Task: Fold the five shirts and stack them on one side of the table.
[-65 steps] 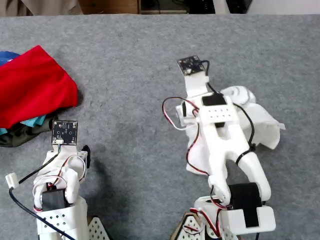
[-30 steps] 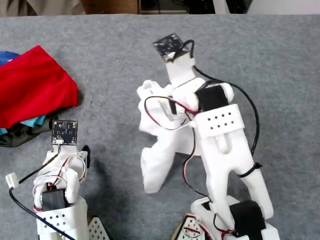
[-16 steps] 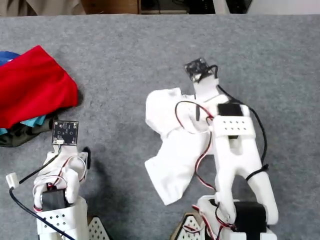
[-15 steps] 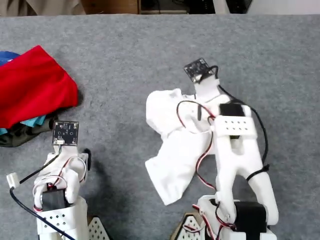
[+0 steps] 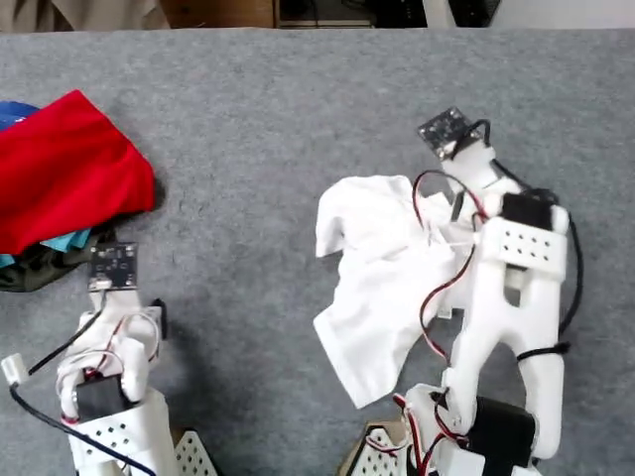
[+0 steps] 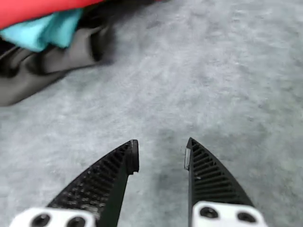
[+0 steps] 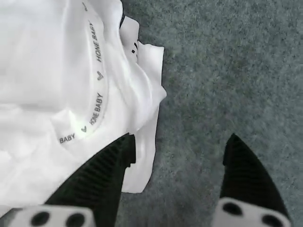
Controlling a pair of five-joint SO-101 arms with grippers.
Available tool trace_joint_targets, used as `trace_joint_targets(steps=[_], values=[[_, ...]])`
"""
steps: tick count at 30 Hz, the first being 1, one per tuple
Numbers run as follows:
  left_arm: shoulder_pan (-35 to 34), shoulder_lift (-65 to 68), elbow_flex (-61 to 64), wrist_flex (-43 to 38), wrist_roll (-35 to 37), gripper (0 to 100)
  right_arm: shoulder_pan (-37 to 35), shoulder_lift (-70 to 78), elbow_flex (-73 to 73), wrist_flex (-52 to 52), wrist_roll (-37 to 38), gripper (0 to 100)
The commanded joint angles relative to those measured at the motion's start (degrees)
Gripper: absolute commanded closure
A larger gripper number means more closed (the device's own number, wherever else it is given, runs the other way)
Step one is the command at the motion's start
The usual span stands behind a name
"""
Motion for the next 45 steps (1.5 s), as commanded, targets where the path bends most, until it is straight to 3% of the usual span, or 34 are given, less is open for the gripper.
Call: trace_joint_targets(steps=[1, 5, 8, 12, 15, 22, 29, 38, 41, 45], values=[[-7.91, -0.13, -4.75, -0.44, -4.48, 83, 0.84, -3.12, -9.98, 9.41, 1.58, 67.0], [-17.23, -0.13, -6.86, 0.26, -11.69, 83, -0.22, -7.96, -19.47, 20.84, 4.40, 67.0], [-20.48, -0.22, -4.57, 3.25, -15.65, 83, -2.07, -12.70, -21.76, 29.01, 12.04, 68.4], [-20.75, -0.22, 1.05, 2.20, -16.09, 83, -6.90, -19.56, -19.03, 36.75, 22.15, 83.2], [-20.75, -0.31, 1.05, 1.41, -13.01, 83, -12.26, -24.92, -11.03, 36.92, 24.97, 91.7], [-20.84, -0.22, 1.05, 0.53, -11.78, 83, -28.09, -33.98, 18.59, 37.01, 25.76, 87.3], [-21.89, -0.22, 1.05, 0.53, -11.87, 83, -34.86, -32.13, 24.04, 32.44, 24.79, 73.7], [-21.89, -0.22, 1.05, 0.53, -11.96, 83, -35.74, -10.51, 33.27, 5.36, 21.01, 69.6], [-21.89, -0.22, 1.05, 0.53, -11.96, 83, -35.74, -3.65, 31.08, -0.35, 19.52, 76.9], [-21.89, -0.22, 1.05, 0.53, -11.96, 83, -35.74, 3.65, 23.43, -4.31, 16.09, 96.6]])
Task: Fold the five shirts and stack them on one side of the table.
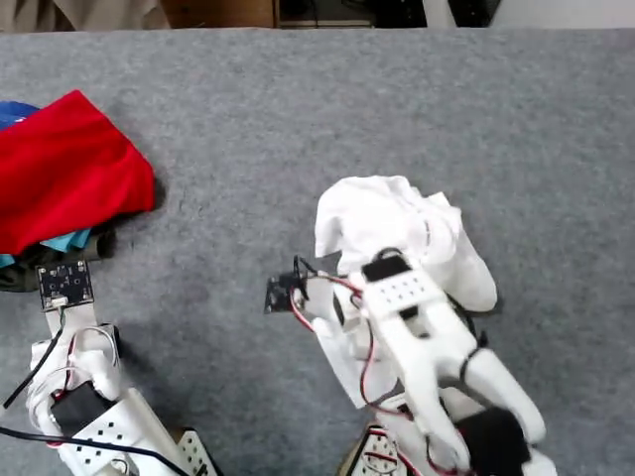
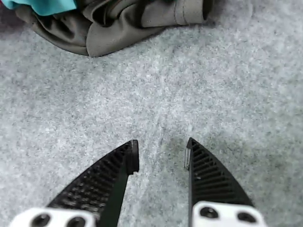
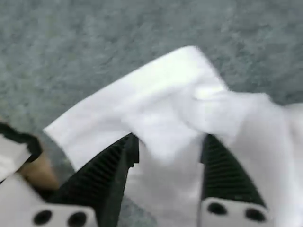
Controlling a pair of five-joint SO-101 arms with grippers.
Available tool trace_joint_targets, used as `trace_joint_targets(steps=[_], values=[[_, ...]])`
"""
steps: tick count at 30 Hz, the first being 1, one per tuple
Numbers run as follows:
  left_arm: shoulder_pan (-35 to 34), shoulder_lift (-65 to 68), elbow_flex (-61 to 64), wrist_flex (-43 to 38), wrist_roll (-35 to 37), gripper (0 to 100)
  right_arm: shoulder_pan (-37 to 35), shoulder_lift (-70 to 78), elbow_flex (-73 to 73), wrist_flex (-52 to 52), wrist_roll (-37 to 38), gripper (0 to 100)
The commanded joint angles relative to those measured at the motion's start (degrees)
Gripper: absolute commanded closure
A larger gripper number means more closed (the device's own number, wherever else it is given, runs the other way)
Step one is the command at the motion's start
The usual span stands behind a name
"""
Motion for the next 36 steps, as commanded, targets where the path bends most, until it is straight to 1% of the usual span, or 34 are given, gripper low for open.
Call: trace_joint_targets(steps=[1, 9, 14, 17, 19, 21, 23, 25, 29, 34, 36], values=[[-0.70, -0.22, 0.79, -1.05, 0.70, 83, -0.57, 5.58, -8.31, -3.25, -2.11, 98.7], [-0.70, -0.22, 0.79, -1.05, 0.70, 83, -0.04, 21.05, -28.53, -3.69, -3.52, 98.1], [-0.70, -0.22, 0.79, -1.05, 0.70, 83, 2.59, 32.22, -41.80, -3.60, -7.91, 98.0], [-0.70, -0.22, 0.79, -1.05, 0.70, 83, 2.59, 36.62, -48.48, -0.09, -9.49, 97.5], [-0.70, -0.22, 0.79, -1.05, 0.70, 83, 2.33, 38.02, -51.91, 3.60, -10.81, 92.8], [-0.70, -0.22, 0.79, -1.05, 0.70, 83, 1.98, 37.67, -54.37, 6.59, -11.52, 82.9], [-0.70, -0.22, 0.79, -1.05, 0.70, 83, 1.98, 36.44, -56.22, 9.58, -10.46, 71.6], [-0.70, -0.22, 0.79, -1.05, 0.79, 83, 1.71, 34.59, -57.27, 13.01, -8.79, 63.6], [-0.79, -0.22, 0.79, -1.05, 0.88, 83, 0.75, 28.00, -58.59, 20.57, -5.63, 62.4], [-0.79, -0.22, 0.79, -1.05, 0.88, 83, 0.48, 21.14, -59.03, 21.01, -5.45, 62.4], [-0.79, -0.22, 0.79, -1.05, 0.88, 83, -1.19, 19.74, -58.42, 21.80, -5.45, 62.4]])
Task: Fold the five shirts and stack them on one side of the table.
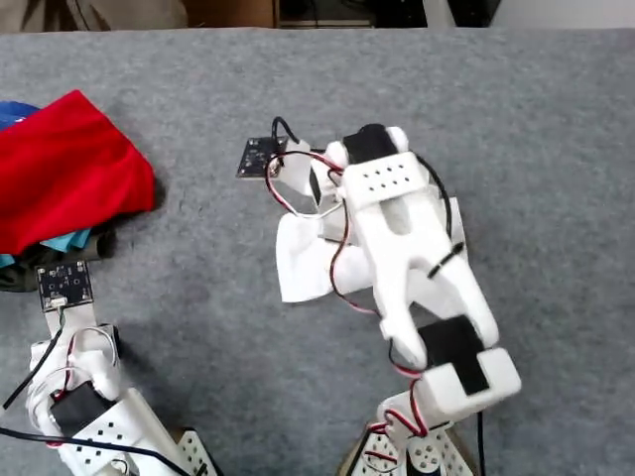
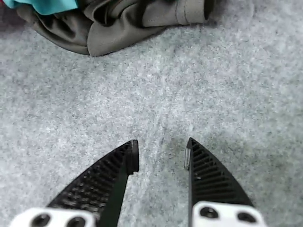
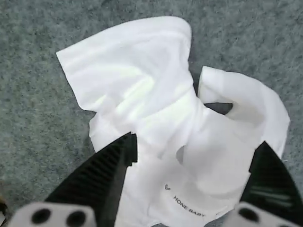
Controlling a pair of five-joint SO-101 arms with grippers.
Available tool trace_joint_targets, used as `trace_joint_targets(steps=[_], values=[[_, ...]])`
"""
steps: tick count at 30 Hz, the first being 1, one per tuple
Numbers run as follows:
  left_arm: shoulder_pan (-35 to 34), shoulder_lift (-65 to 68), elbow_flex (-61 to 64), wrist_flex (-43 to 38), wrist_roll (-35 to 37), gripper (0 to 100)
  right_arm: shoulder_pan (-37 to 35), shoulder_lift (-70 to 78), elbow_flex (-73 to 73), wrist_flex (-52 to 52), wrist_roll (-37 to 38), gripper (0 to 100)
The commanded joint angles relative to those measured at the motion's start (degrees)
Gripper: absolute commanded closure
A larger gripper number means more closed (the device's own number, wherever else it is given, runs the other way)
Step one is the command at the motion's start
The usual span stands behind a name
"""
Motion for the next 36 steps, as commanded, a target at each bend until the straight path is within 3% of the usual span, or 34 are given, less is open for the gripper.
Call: trace_joint_targets(steps=[1, 6, 11, 23, 31, 36], values=[[-0.44, -0.22, 0.79, -1.05, 0.88, 83, -3.56, -4.35, -1.10, 1.85, 0.70, 62.4], [-0.44, -0.22, 0.79, -2.20, 0.97, 83, -12.09, -4.44, 12.44, -3.60, 2.81, 62.4], [-0.53, -0.22, 0.79, -2.20, 0.97, 83, -15.52, -4.44, 23.78, -12.13, 1.49, 62.4], [-0.53, -0.22, 0.79, -2.20, 0.97, 83, -19.74, -4.26, 27.91, -17.41, 1.32, 63.1], [-0.53, -0.22, 0.79, -2.20, 0.97, 83, -19.47, 3.12, 29.93, -23.82, -3.16, 88.0], [-0.53, -0.22, 0.79, -2.20, 0.97, 83, -19.47, 4.62, 28.88, -24.18, -3.43, 89.2]])
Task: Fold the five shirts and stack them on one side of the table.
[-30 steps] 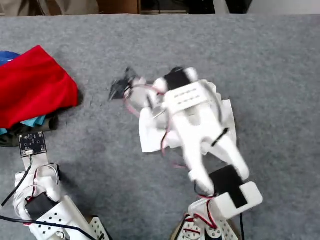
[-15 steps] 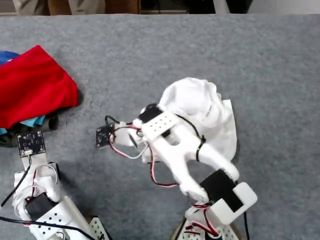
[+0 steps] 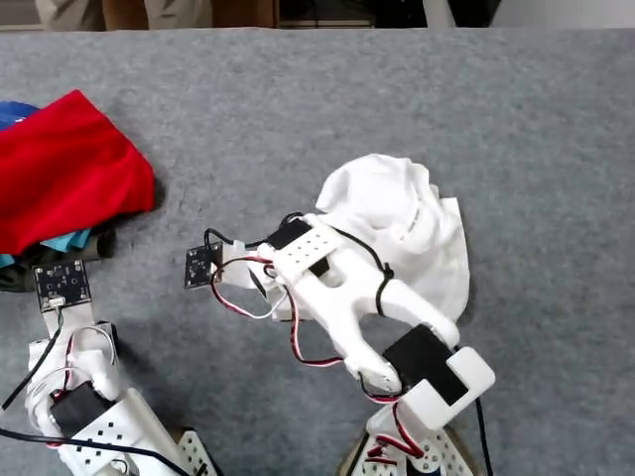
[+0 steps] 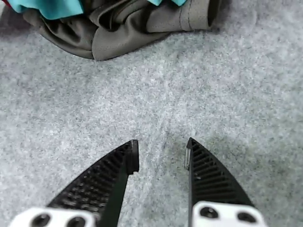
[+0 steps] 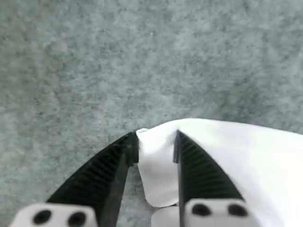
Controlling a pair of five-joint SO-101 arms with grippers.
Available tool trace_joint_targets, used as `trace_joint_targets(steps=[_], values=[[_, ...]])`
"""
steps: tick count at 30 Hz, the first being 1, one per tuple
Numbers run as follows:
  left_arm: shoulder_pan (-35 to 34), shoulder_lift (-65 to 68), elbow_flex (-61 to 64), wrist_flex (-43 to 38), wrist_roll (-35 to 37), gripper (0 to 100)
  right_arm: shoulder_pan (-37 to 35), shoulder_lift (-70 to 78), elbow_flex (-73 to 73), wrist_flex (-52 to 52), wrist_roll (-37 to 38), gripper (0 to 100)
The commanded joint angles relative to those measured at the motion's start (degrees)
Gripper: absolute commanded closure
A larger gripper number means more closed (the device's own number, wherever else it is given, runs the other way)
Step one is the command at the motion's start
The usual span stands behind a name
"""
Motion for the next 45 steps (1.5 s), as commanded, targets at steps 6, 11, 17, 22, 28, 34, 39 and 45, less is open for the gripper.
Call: trace_joint_targets(steps=[6, 11, 17, 22, 28, 34, 39, 45], values=[[-0.53, -0.22, 0.79, -1.14, 0.53, 83, -0.48, 1.01, 0.04, 0.00, -0.35, 89.2], [-0.53, -0.22, 0.79, -1.14, 0.53, 83, -0.48, 1.01, -0.04, 0.00, -0.62, 93.1], [-0.53, -0.22, 0.79, -1.14, 0.44, 83, -0.48, 0.57, -2.15, 2.73, -3.43, 99.8], [-0.53, -0.22, 0.79, -1.14, 0.35, 83, -0.66, -0.13, -18.59, 18.55, -8.26, 99.8], [-0.53, -0.22, 0.79, -1.14, 0.35, 83, -1.19, -2.68, -60.70, 36.22, -6.42, 99.8], [-0.53, -0.13, 0.79, -1.14, 0.35, 83, -3.12, 2.77, -101.14, 37.01, -10.29, 99.8], [-0.53, -0.13, 0.79, -1.14, 0.44, 83, -9.10, 6.99, -120.40, 36.40, -10.20, 99.8], [-0.53, -0.13, 0.79, -1.14, 0.44, 83, -14.20, 4.00, -123.82, 25.49, -7.12, 99.8]])
